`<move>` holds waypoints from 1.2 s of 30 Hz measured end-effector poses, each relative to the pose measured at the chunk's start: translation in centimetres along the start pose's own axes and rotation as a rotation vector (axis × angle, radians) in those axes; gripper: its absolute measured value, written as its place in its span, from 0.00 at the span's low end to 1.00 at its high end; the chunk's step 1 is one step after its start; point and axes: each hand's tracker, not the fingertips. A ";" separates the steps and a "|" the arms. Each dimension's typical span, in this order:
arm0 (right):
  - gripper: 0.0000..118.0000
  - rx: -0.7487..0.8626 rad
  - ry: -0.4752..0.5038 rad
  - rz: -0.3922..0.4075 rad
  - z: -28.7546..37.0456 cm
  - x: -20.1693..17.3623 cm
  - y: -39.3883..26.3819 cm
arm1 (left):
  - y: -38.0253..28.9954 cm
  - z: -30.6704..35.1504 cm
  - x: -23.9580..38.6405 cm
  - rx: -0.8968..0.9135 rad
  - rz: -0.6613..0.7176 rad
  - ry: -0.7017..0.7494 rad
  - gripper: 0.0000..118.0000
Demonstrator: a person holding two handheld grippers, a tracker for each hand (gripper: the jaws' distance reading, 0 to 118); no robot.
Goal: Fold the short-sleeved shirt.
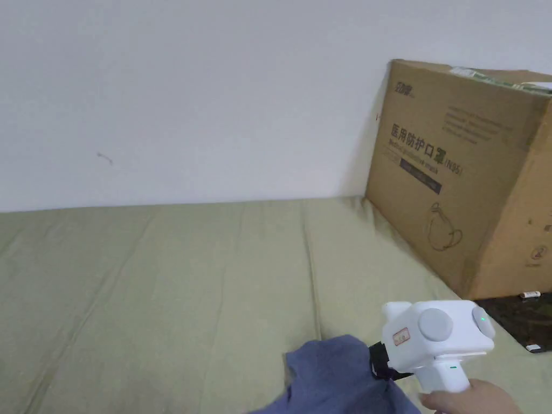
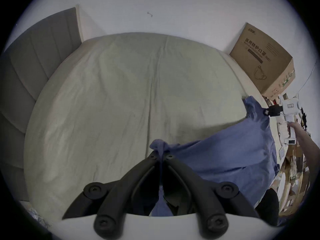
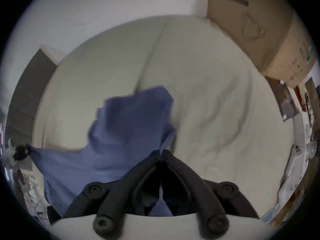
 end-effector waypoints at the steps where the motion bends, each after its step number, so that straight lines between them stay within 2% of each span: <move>1: 0.00 0.066 0.008 0.000 2.3 -0.1 -0.3 | 0.3 1.2 0.1 0.032 0.004 -0.010 0.00; 5: 0.00 0.263 0.085 -0.065 11.7 -0.2 -0.9 | 1.6 6.9 1.0 0.158 -0.019 -0.004 0.00; 8: 0.00 0.378 0.128 -0.054 18.5 0.0 -1.0 | 2.9 11.9 1.8 0.259 -0.039 0.002 0.00; 12: 0.00 0.502 0.101 -0.027 26.9 -0.9 -0.4 | 5.4 17.4 2.0 0.370 -0.039 -0.018 0.00; 15: 0.00 0.551 0.110 -0.030 31.6 -1.8 0.6 | 7.4 21.8 3.7 0.446 -0.077 -0.014 0.00; 18: 0.00 0.594 0.076 -0.010 35.1 -2.9 2.3 | 8.9 25.1 5.6 0.505 -0.115 0.000 0.00; 25: 0.00 0.675 0.019 -0.012 39.1 -4.6 9.6 | 15.0 27.9 6.8 0.565 -0.097 -0.007 0.00; 33: 0.00 0.723 -0.047 -0.007 38.9 -6.6 19.8 | 23.7 24.6 4.2 0.606 -0.016 0.006 0.00; 36: 0.00 0.764 -0.090 0.029 37.9 -7.7 23.0 | 27.0 22.8 3.4 0.649 0.022 0.018 0.00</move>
